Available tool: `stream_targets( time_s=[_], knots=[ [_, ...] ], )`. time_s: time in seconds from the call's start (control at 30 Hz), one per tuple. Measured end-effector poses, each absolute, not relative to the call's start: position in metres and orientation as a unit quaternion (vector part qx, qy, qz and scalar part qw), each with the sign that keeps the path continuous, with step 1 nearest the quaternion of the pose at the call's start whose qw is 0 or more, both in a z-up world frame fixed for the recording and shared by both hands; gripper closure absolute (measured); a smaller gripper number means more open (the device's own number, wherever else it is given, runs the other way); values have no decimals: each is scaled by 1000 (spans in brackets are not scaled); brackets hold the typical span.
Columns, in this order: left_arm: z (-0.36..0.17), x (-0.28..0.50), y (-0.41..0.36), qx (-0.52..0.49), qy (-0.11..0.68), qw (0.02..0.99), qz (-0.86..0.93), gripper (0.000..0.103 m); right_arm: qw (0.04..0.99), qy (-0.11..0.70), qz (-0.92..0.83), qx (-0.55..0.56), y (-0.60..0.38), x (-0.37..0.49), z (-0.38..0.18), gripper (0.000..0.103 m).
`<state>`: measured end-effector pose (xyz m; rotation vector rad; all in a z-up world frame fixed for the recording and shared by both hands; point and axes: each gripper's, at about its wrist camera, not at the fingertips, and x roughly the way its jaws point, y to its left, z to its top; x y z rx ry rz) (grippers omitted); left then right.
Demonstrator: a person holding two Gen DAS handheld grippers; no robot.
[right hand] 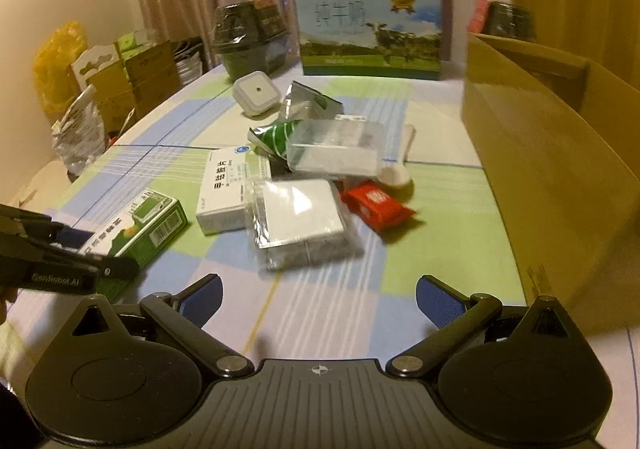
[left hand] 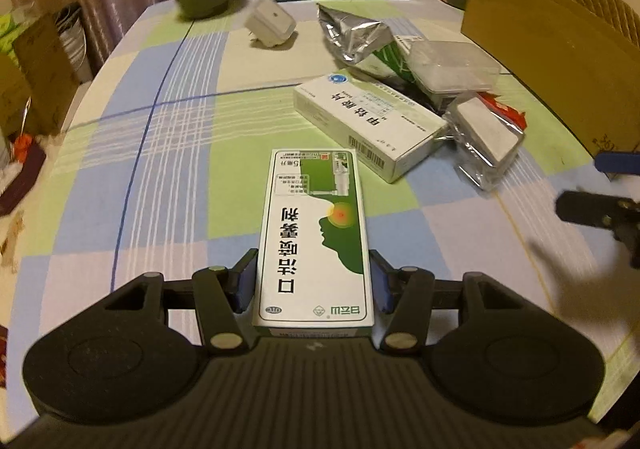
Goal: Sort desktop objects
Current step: 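Grasp the clear plastic container with the right tool while the left tool holds the box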
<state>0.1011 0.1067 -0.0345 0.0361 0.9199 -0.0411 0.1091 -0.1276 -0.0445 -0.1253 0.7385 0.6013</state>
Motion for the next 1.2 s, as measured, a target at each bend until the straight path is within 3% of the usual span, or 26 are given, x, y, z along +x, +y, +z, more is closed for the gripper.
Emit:
stream_targets(
  time_s=[0.2, 0.27, 0.5, 0.73, 0.8, 1.2],
  knots=[
    [-39, 104, 106, 8, 445, 895, -14, 48, 878, 355, 307, -91, -108, 137, -52, 4],
    [-39, 106, 107, 2, 445, 896, -15, 47, 873, 358, 316, -99, -102, 143, -55, 10],
    [-38, 108, 111, -18, 439, 898, -12, 44, 865, 363, 325, -116, -85, 159, -70, 15],
    [-38, 111, 102, 6, 441, 897, -19, 46, 865, 360, 330, -119, -79, 162, -72, 35],
    [-39, 111, 99, 14, 443, 896, -18, 52, 863, 363, 331, -114, -83, 158, -71, 36],
    [-33, 81, 58, 5, 442, 895, -65, 52, 886, 390, 238, -77, -156, 94, -60, 37]
  ],
)
